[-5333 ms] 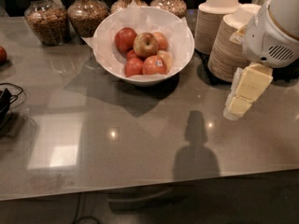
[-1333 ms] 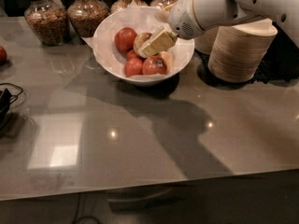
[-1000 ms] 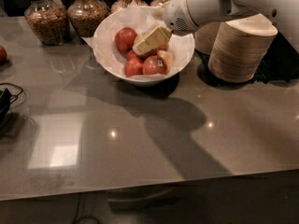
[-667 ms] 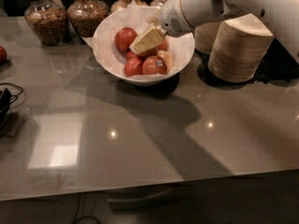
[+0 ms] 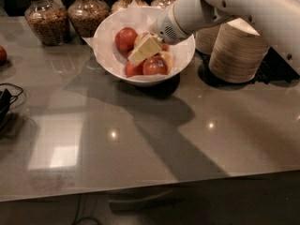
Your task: Pick apple from white bowl
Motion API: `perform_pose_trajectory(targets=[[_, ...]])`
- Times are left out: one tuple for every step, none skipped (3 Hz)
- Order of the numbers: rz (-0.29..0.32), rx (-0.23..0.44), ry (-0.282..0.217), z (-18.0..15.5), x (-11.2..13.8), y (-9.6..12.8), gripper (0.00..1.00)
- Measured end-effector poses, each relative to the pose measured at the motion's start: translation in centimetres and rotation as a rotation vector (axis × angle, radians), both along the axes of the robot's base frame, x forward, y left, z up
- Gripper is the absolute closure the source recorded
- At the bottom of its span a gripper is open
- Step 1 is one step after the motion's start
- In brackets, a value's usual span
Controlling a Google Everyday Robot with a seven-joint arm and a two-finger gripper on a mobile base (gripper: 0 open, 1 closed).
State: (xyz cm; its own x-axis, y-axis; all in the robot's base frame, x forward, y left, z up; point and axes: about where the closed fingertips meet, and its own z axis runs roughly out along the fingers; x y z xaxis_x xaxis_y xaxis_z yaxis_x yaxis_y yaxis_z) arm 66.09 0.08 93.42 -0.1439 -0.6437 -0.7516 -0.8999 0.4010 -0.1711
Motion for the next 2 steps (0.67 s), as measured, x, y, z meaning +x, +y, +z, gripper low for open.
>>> perform_pose_trajectory(targets=[[-0.035, -0.054, -0.010, -0.57, 0.42, -0.33, 0.21], [-0.076, -0.111, -0.031, -1.19, 1.10, -0.88, 0.19]])
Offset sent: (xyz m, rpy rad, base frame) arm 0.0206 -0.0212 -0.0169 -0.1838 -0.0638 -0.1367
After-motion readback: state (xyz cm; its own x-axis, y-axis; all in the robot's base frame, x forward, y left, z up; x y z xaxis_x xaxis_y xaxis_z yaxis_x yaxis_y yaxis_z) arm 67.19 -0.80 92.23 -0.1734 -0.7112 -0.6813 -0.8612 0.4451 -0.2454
